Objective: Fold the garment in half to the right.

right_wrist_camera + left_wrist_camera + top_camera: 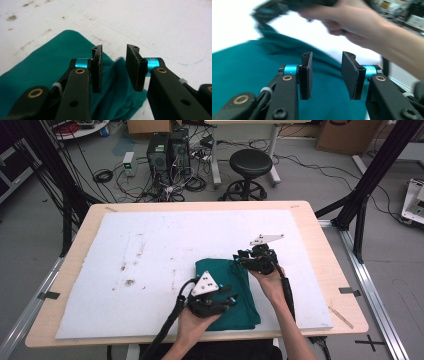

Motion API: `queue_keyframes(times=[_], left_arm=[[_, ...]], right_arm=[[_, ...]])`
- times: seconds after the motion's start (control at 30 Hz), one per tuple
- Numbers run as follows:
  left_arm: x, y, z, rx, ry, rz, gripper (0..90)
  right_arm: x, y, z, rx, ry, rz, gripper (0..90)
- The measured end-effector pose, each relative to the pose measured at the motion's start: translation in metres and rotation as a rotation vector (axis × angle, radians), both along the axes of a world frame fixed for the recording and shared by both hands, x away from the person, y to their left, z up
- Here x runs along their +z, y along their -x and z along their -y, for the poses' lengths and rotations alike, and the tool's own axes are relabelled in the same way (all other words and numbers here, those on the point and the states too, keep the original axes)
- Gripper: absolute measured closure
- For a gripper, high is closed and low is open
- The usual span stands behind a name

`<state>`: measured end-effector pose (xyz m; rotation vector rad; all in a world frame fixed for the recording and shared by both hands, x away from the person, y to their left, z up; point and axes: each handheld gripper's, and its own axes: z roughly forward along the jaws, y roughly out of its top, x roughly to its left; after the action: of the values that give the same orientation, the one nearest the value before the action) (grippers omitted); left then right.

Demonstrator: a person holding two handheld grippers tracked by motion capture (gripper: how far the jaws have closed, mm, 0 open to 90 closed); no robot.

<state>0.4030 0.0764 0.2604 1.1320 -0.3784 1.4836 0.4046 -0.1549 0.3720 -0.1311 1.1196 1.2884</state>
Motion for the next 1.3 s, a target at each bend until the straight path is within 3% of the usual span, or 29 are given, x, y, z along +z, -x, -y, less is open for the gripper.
queue_keyframes(times=[0.17, 0.27, 0.43, 0.5, 0.57, 0.7, 0.8, 0.87, 1.0, 1.13, 1.3], left_arm=[[0.024, 0.002, -0.03, -0.003, 0.099, -0.007, 69.7], [0.036, 0.0, -0.04, 0.017, 0.147, -0.003, 74.6], [0.05, -0.005, -0.047, 0.05, 0.201, -0.003, 75.1], [0.053, -0.006, -0.05, 0.063, 0.223, -0.006, 74.7], [0.056, -0.007, -0.054, 0.073, 0.238, -0.009, 74.5], [0.063, -0.006, -0.06, 0.065, 0.266, 0.0, 74.5], [0.074, -0.007, -0.059, 0.049, 0.267, -0.013, 75.1], [0.081, -0.008, -0.055, 0.049, 0.263, -0.027, 75.3], [0.094, -0.015, -0.047, 0.083, 0.27, -0.051, 75.7], [0.1, -0.023, -0.047, 0.138, 0.299, -0.076, 75.7], [0.101, -0.025, -0.048, 0.184, 0.32, -0.07, 74.7]], right_arm=[[-0.009, 0.004, -0.009, -0.026, 0.019, 0.036, 69.8], [-0.008, 0.002, -0.009, -0.082, -0.017, 0.048, 72.4], [0.0, -0.007, 0.006, -0.073, -0.087, -0.006, 77.0], [0.001, -0.012, 0.011, -0.095, -0.103, -0.029, 78.5], [0.005, -0.018, 0.017, -0.141, -0.119, -0.076, 78.7], [0.003, -0.02, 0.031, -0.115, -0.173, -0.1, 78.8], [-0.005, -0.01, 0.034, -0.037, -0.192, -0.035, 77.4], [-0.006, -0.005, 0.03, -0.024, -0.183, -0.006, 76.3], [0.0, -0.008, 0.019, -0.071, -0.169, -0.004, 73.9], [0.009, -0.019, 0.018, -0.094, -0.197, -0.067, 74.5], [0.003, -0.024, 0.023, -0.135, -0.218, -0.068, 76.3]])
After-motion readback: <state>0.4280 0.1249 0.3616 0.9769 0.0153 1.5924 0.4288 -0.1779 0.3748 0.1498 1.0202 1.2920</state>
